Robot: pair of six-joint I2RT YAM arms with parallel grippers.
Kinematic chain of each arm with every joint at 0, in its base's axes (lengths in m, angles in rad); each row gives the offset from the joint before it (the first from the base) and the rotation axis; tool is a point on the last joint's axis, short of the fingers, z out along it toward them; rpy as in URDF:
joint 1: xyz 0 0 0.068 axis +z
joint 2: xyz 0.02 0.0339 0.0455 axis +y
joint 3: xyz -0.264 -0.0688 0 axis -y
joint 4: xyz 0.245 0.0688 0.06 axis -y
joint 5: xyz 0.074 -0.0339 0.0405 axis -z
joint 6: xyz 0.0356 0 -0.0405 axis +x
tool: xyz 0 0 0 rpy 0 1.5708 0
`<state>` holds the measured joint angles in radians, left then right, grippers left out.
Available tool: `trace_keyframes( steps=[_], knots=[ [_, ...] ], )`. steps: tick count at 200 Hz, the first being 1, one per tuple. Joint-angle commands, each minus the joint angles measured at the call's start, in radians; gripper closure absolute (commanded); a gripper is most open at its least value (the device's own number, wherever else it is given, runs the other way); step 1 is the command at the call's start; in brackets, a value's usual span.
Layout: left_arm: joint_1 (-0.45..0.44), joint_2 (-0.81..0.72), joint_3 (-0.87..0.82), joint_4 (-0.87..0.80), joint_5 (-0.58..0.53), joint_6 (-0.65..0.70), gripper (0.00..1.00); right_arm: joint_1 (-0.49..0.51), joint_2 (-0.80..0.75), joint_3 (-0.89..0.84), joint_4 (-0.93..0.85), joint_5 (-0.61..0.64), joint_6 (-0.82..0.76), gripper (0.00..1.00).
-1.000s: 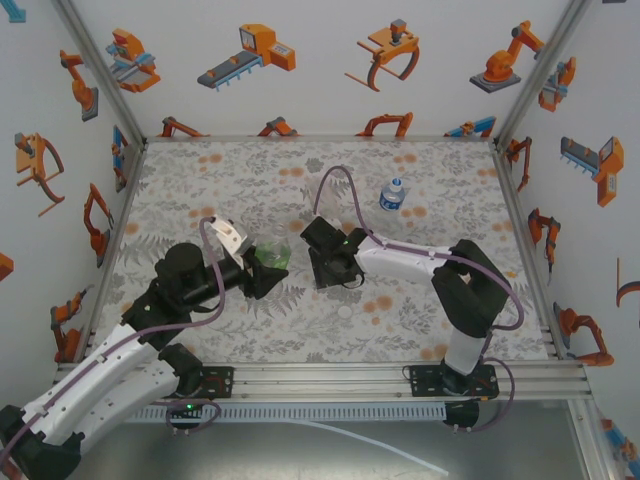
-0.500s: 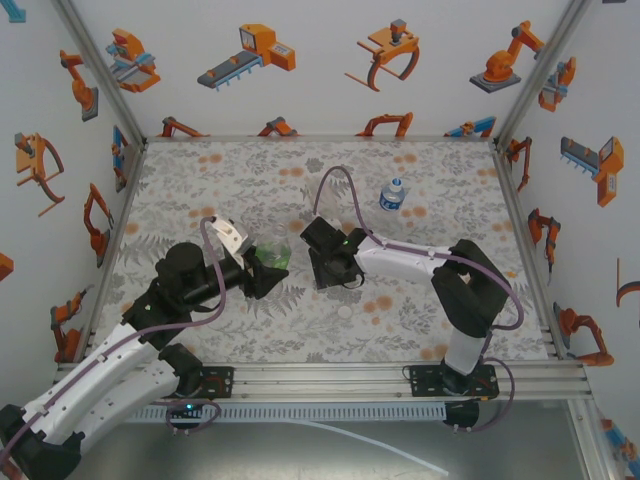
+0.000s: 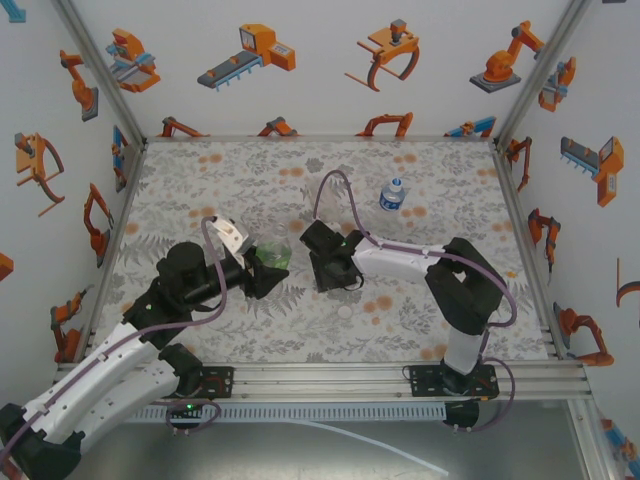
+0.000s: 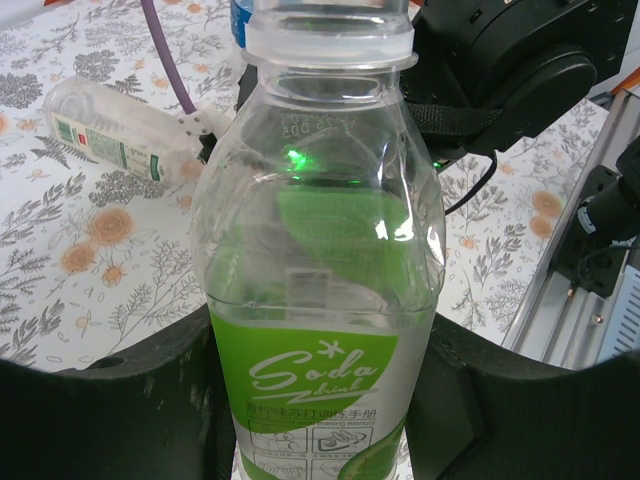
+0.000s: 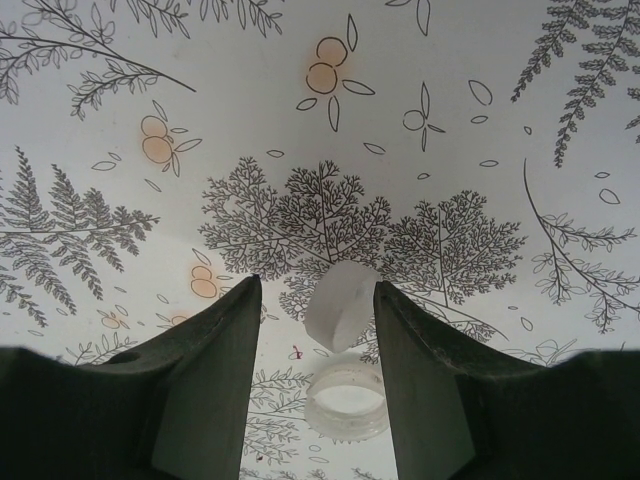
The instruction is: Screw on the bottle caps
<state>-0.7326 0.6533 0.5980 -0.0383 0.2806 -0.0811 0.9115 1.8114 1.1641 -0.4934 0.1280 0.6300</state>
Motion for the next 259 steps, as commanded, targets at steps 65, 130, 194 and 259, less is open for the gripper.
trace_keyframes(
  steps=[65,130,194,259],
  knots=[
    [-0.001,0.019,0.012,0.021,0.009,-0.013,0.93,0.003,0.005,-0.07,0.066,-0.045,0.027,0.73],
    [-0.001,0.056,0.031,0.037,0.028,-0.017,0.93,-0.111,-0.097,-0.321,0.63,-0.412,0.289,0.84],
    [-0.001,0.063,0.037,0.033,0.034,-0.023,0.93,-0.243,-0.214,-0.48,0.514,-0.324,0.299,0.66],
    [-0.001,0.067,0.031,0.039,0.029,-0.026,0.93,-0.228,-0.287,-0.333,0.208,-0.159,0.153,0.58]
  ],
)
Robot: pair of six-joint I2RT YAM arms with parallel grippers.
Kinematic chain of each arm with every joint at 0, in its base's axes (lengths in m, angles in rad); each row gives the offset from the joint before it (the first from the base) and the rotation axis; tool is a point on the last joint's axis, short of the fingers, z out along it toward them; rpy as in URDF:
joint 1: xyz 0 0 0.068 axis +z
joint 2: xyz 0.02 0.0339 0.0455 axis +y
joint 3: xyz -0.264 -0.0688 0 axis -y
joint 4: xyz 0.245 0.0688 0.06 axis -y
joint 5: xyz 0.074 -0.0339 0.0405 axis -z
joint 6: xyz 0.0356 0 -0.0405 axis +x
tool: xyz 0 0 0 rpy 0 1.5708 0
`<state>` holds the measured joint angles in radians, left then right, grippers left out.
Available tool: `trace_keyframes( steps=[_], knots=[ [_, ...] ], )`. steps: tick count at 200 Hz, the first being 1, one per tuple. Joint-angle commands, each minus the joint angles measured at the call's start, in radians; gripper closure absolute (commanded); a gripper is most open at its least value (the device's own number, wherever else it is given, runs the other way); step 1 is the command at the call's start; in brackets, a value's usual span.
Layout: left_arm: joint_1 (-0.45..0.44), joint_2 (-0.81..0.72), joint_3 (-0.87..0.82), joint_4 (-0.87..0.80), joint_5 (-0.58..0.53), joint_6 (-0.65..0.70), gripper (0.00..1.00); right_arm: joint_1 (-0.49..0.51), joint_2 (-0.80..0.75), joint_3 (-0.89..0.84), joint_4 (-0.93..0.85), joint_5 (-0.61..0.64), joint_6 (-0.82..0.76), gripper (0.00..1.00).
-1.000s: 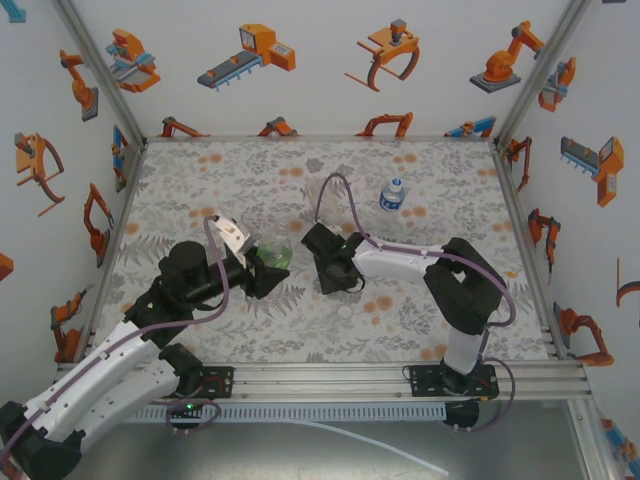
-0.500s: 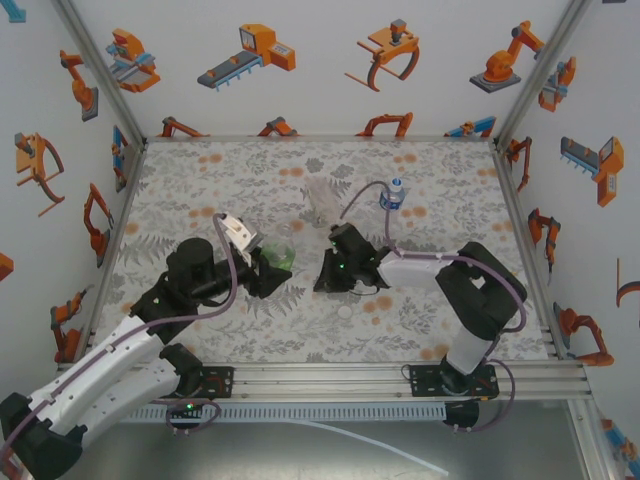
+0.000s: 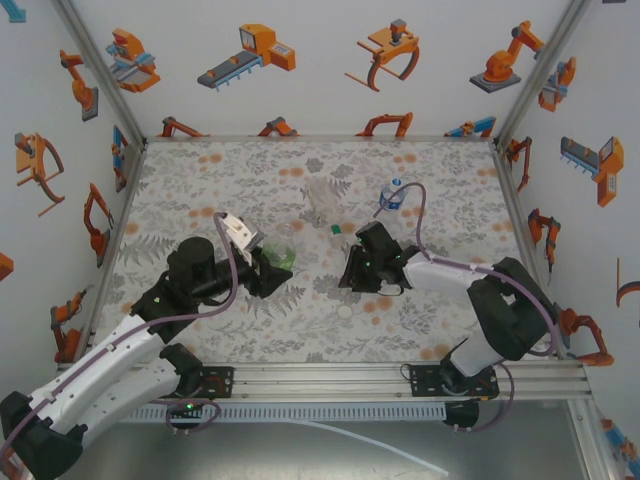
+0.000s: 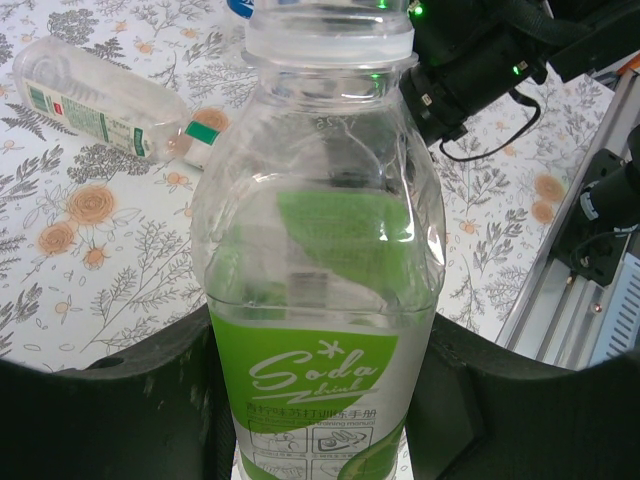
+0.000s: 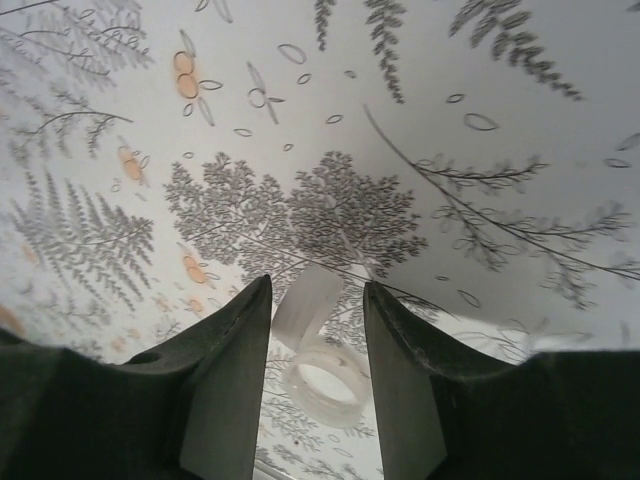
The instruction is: Screw on the bottle caps
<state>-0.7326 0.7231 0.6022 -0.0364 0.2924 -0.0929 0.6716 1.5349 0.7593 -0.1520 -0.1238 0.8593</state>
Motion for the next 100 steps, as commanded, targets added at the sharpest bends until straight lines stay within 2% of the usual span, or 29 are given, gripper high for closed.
trace_keyframes(
  steps=[1,79,100],
  knots=[
    [-0.001,-0.003,0.027,0.037,0.017,-0.014,0.93,0.012,-0.01,0.073,-0.135,0.093,-0.077,0.58],
    [-0.001,-0.04,0.015,0.01,0.005,-0.018,0.94,0.05,0.091,0.091,-0.103,0.05,-0.056,0.62],
    [-0.001,-0.048,0.01,0.007,0.001,-0.018,0.94,0.057,0.097,0.085,-0.089,0.056,-0.051,0.67]
  ],
)
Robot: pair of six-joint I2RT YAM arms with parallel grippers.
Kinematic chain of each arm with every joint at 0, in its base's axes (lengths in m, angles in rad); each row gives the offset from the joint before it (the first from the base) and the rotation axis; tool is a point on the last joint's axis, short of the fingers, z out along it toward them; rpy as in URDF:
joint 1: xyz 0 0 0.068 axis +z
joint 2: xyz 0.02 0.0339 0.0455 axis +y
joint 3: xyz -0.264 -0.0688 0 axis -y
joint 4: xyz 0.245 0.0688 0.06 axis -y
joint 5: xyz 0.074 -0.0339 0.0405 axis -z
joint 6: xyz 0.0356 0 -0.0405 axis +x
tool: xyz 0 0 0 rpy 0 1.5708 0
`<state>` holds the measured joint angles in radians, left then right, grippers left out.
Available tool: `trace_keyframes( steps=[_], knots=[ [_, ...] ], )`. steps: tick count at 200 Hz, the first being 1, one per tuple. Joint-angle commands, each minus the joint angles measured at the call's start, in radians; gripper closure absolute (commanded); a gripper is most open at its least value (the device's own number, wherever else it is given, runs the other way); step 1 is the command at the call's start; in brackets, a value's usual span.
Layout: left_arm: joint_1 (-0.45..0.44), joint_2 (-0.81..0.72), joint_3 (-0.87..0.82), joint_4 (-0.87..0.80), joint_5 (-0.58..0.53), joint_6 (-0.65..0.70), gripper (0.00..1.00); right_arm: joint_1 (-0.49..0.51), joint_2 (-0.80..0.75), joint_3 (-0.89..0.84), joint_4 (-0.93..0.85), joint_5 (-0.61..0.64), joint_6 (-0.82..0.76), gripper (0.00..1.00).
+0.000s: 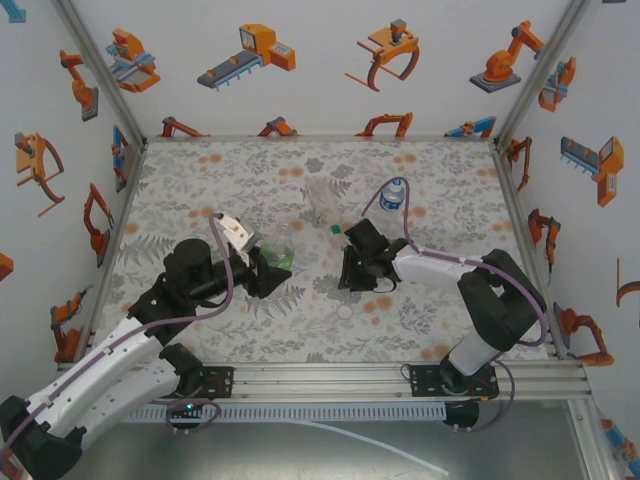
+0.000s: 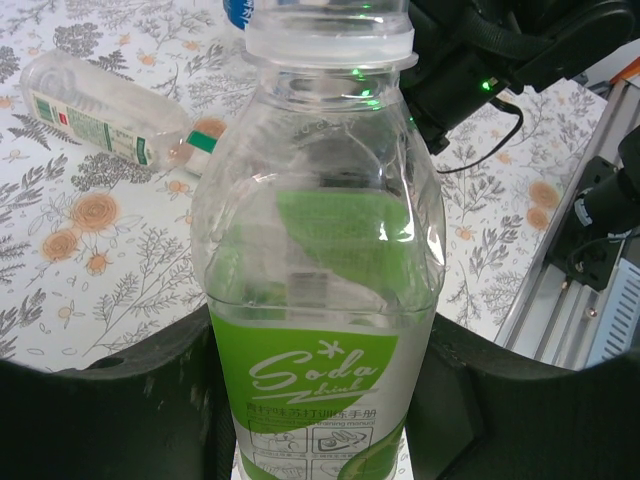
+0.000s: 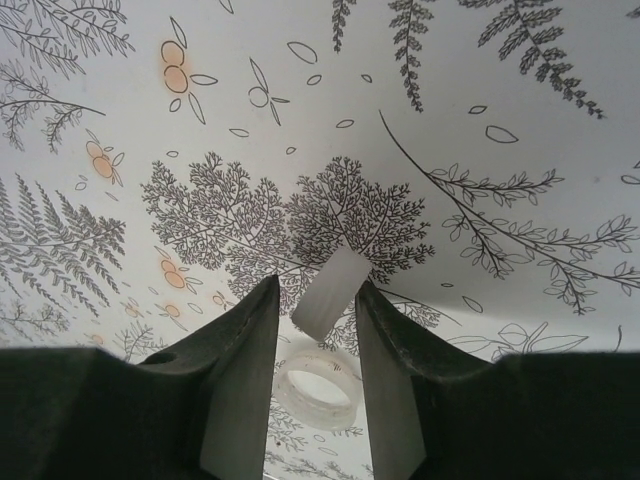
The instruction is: Screw on the bottle caps
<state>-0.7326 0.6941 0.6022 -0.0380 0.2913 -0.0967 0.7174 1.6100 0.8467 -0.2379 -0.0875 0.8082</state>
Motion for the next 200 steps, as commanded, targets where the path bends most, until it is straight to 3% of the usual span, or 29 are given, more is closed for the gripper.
trace_keyframes(
  steps=[1,63,116,149,200],
  knots=[
    [-0.001,-0.019,0.01,0.009,0.002,-0.014,0.94,0.011,0.021,-0.003,-0.003,0.02,0.0,0.67],
    [-0.001,-0.025,0.009,0.005,-0.001,-0.014,0.94,0.013,0.018,-0.004,0.038,0.014,-0.003,0.75],
    [-0.001,-0.017,0.011,0.01,0.0,-0.014,0.94,0.013,-0.031,-0.098,0.281,-0.12,0.063,0.75],
    [-0.001,0.003,0.02,0.016,0.007,-0.015,0.94,0.006,-0.117,-0.218,0.37,-0.11,0.135,0.75],
    [-0.001,0.048,0.035,0.039,0.029,-0.026,0.94,-0.07,-0.253,-0.455,0.524,-0.083,0.259,0.61]
  ],
)
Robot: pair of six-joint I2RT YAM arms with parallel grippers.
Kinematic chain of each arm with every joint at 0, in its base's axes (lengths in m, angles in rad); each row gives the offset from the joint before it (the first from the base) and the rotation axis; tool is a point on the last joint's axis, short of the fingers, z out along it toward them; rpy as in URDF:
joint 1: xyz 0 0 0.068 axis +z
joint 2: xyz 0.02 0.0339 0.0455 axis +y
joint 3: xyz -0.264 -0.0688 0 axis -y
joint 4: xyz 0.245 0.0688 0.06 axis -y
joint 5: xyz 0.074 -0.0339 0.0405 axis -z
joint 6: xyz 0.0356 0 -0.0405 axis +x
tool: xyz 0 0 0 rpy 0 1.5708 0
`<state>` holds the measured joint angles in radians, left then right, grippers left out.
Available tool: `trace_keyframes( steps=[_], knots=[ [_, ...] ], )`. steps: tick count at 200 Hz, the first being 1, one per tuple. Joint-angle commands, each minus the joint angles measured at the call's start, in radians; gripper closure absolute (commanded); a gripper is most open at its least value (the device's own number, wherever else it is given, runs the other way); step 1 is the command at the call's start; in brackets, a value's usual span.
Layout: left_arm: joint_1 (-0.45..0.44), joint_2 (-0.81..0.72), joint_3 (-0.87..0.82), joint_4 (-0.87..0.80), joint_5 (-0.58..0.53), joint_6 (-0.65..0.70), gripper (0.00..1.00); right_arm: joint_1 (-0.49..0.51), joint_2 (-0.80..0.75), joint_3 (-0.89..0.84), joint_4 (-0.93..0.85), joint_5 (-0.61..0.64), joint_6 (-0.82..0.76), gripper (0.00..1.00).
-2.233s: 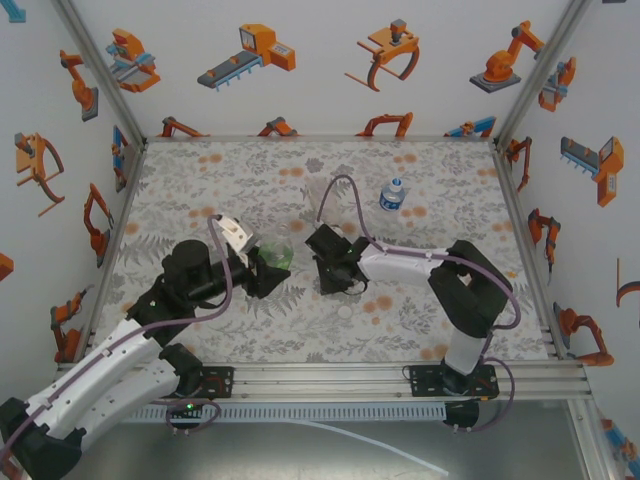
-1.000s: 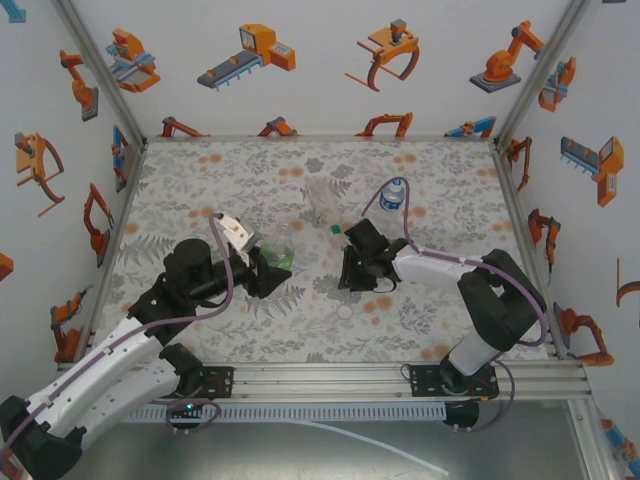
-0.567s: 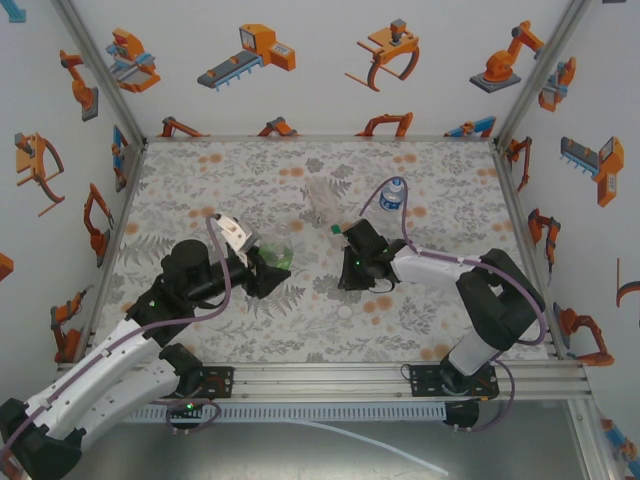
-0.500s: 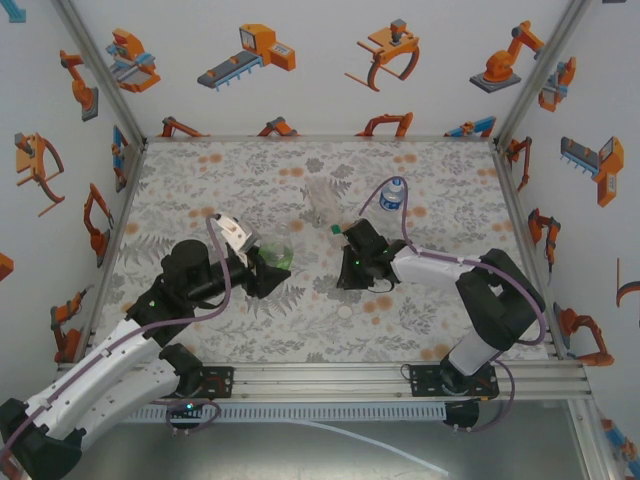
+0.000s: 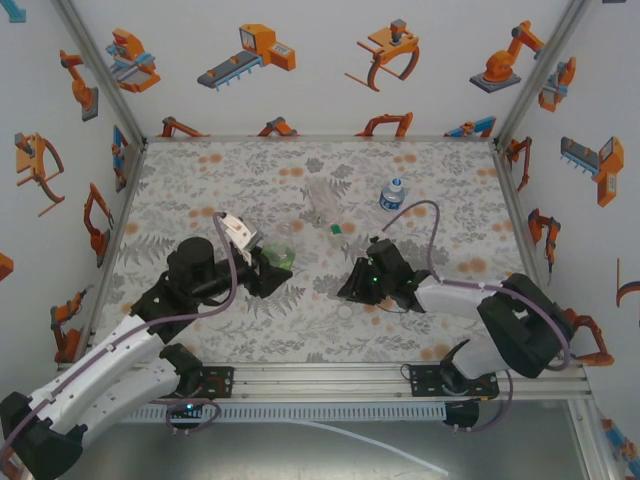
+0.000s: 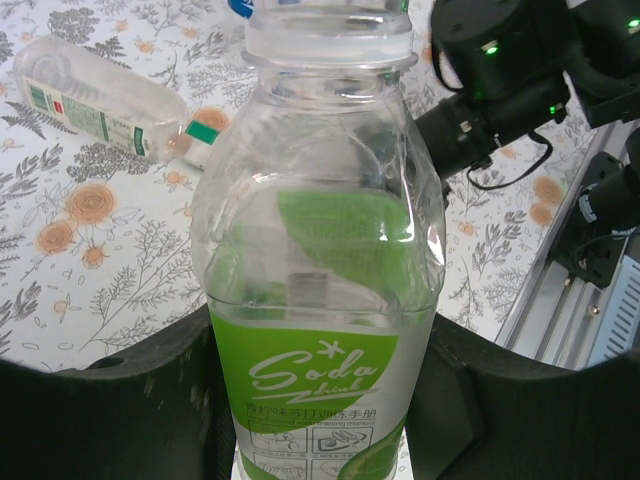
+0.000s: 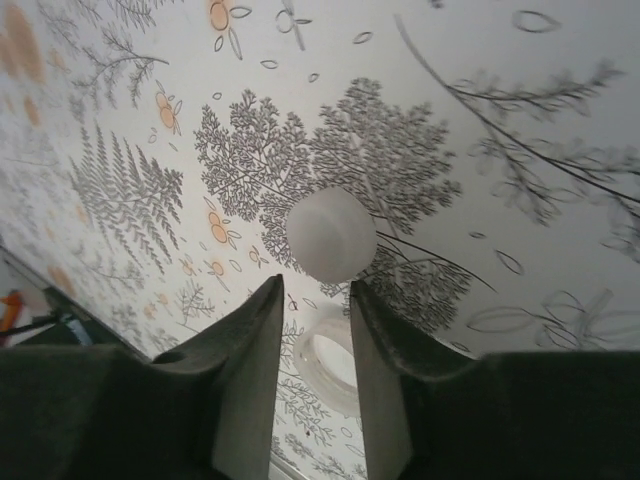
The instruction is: Screw on the bottle caps
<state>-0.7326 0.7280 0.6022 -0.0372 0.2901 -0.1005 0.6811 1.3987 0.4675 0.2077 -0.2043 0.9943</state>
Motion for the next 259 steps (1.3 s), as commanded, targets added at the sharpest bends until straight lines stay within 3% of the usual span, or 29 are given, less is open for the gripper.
trace_keyframes(
  steps=[1,36,75,139,189,259],
  knots=[
    [-0.001,0.015,0.035,0.039,0.031,-0.023,0.94,-0.035,-0.044,-0.078,0.079,0.035,0.074,0.61],
    [-0.001,0.036,0.044,0.045,0.039,-0.029,0.94,-0.052,-0.115,-0.075,-0.061,0.087,0.054,0.61],
    [-0.001,0.039,0.044,0.043,0.033,-0.029,0.94,-0.037,-0.14,0.086,-0.327,0.17,-0.087,0.62],
    [-0.002,0.028,0.041,-0.025,-0.045,-0.037,1.0,0.122,0.087,0.458,-0.677,0.322,-0.357,0.56],
    [0.0,-0.019,0.015,-0.046,-0.074,-0.068,1.0,0.179,0.251,0.592,-0.721,0.333,-0.378,0.55],
    [0.013,0.023,0.033,-0.057,0.055,-0.056,1.0,0.182,0.304,0.601,-0.699,0.322,-0.369,0.54]
  ],
)
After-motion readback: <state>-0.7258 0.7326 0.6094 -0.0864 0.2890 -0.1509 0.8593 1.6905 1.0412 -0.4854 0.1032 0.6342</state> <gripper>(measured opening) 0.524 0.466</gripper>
